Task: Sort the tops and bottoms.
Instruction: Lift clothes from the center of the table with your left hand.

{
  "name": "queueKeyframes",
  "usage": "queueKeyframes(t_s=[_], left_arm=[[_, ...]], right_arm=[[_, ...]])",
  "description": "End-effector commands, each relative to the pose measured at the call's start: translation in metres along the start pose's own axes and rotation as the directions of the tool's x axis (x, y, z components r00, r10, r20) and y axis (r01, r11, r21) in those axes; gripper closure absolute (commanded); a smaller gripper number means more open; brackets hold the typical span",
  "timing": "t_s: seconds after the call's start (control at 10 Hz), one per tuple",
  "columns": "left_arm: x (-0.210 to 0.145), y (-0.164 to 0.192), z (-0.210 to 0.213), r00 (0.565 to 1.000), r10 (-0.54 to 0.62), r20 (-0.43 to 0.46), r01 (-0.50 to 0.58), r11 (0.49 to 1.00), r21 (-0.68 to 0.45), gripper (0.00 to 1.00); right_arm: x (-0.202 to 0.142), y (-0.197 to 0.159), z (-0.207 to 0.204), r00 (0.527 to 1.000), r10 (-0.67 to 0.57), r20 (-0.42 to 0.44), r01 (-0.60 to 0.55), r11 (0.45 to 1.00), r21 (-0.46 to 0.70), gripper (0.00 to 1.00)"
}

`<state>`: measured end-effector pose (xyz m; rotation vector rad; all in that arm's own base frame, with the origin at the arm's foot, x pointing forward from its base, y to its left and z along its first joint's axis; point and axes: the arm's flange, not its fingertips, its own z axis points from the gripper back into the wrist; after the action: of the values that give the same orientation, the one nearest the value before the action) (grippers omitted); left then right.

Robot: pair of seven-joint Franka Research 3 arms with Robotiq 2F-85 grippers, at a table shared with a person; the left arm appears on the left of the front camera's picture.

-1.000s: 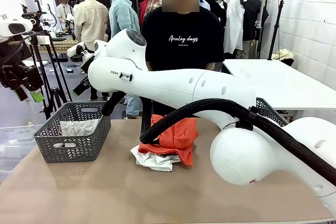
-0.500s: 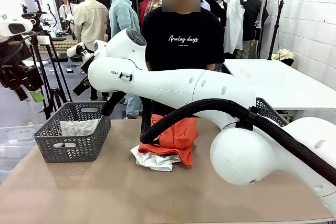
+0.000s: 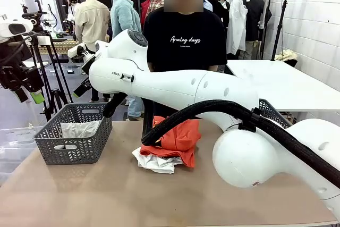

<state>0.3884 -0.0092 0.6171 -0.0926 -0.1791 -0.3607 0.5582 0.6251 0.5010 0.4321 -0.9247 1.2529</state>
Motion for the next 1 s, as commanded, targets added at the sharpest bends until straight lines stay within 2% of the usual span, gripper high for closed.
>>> queueKeyframes(t_s=[0.0,0.5,0.8,0.9], left_arm=[[-0.002,0.000,0.000,1.000,0.002,-0.008,-0.002,1.000,0.008,0.36],[-0.002,0.000,0.000,1.000,0.002,-0.008,-0.002,1.000,0.008,0.36],[-0.002,0.000,0.000,1.000,0.002,-0.008,-0.002,1.000,0.008,0.36],[-0.002,0.000,0.000,1.000,0.002,-0.008,-0.002,1.000,0.008,0.36]], right_arm=[[0.000,0.001,-0.001,1.000,0.002,0.004,-0.002,1.000,0.003,0.00],[0.000,0.000,0.000,1.000,0.000,0.000,0.000,1.000,0.000,0.00],[-0.019,0.028,0.066,0.987,-0.033,-0.157,0.027,0.999,-0.039,0.00],[-0.036,0.037,0.093,0.984,-0.076,-0.162,0.069,0.997,-0.046,0.00]])
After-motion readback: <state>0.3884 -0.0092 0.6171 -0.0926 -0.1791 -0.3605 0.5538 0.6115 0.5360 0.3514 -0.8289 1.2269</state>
